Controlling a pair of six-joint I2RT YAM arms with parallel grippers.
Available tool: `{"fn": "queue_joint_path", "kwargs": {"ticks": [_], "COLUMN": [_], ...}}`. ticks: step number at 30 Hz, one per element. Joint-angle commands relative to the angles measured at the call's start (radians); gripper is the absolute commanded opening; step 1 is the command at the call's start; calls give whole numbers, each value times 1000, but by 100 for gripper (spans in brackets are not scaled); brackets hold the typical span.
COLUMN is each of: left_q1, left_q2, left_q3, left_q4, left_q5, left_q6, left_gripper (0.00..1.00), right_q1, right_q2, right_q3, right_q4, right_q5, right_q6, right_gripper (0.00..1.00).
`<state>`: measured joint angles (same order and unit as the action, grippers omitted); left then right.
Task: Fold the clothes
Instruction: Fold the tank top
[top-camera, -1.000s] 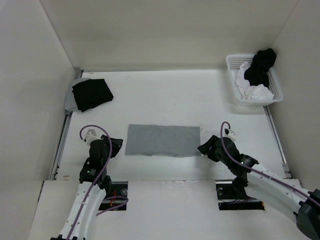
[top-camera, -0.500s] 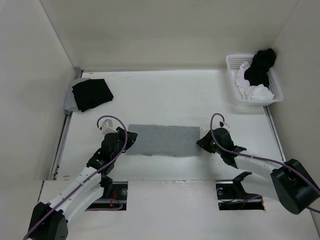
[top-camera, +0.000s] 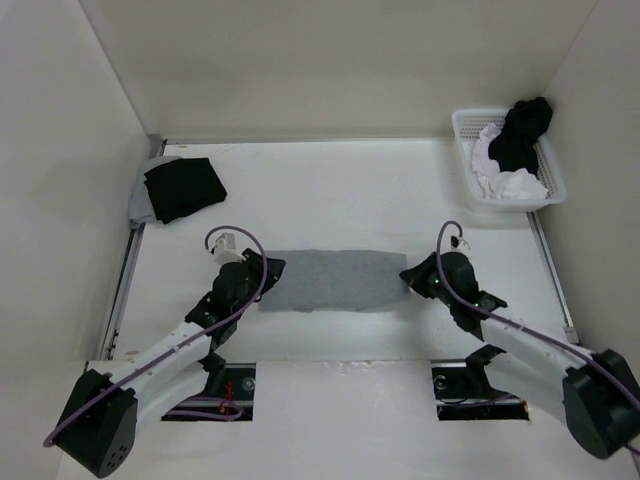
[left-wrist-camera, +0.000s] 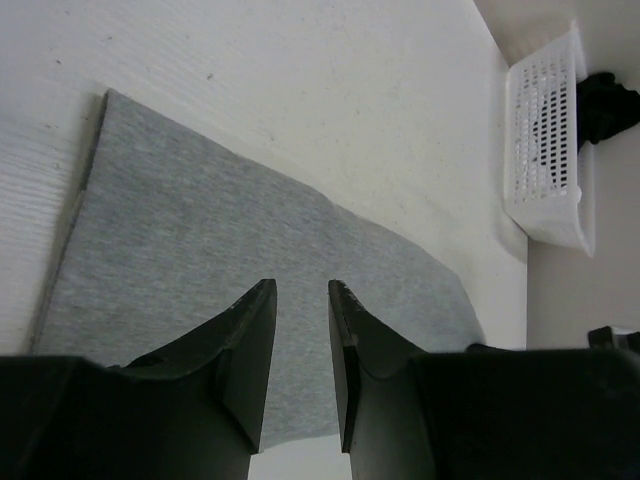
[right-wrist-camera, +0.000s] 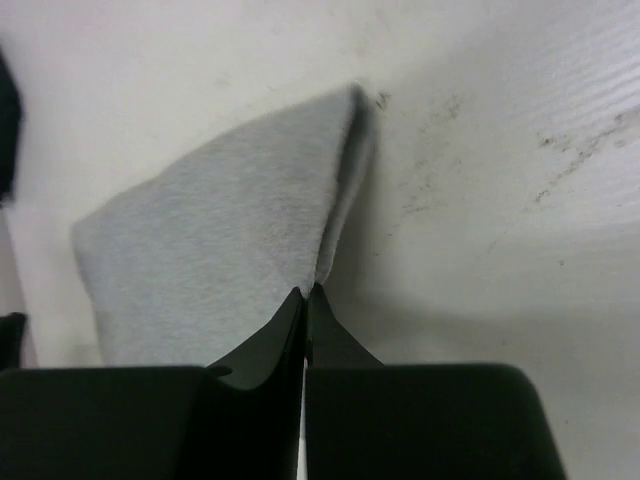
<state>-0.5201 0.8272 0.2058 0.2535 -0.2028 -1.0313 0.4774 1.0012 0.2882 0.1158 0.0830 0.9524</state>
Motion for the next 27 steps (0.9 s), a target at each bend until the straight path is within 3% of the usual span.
{"fn": "queue_joint_path", "kwargs": {"ticks": [1, 5, 9, 16, 23, 25, 27], "left_q1": [-33, -40, -30, 59, 168, 202, 234], "left_q2": [48, 95, 69, -74, -197, -217, -229], "left_q3": [43, 64, 70, 90, 75, 73, 72], "left_q4": [119, 161, 165, 87, 18, 7, 4], "left_q5": [-7, 8, 23, 62, 118, 138, 164], "left_q6": [-19, -16, -19, 14, 14, 11, 10], "left_gripper": [26, 26, 26, 27, 27, 27, 27], "right_q1": [-4, 23, 143, 430, 617, 648, 665], "right_q2": [-157, -184, -100, 190, 548, 676, 782], "right_q3": [67, 216, 362, 626, 857, 948, 1029], "right_q4": [-178, -290, -323, -384, -403, -410, -416], "right_q5": [122, 179, 245, 377, 397, 397, 387], "right_q6": [-62, -144, -213, -276, -258, -242, -210], "right_gripper": [0, 0, 0, 0, 1, 6, 21]}}
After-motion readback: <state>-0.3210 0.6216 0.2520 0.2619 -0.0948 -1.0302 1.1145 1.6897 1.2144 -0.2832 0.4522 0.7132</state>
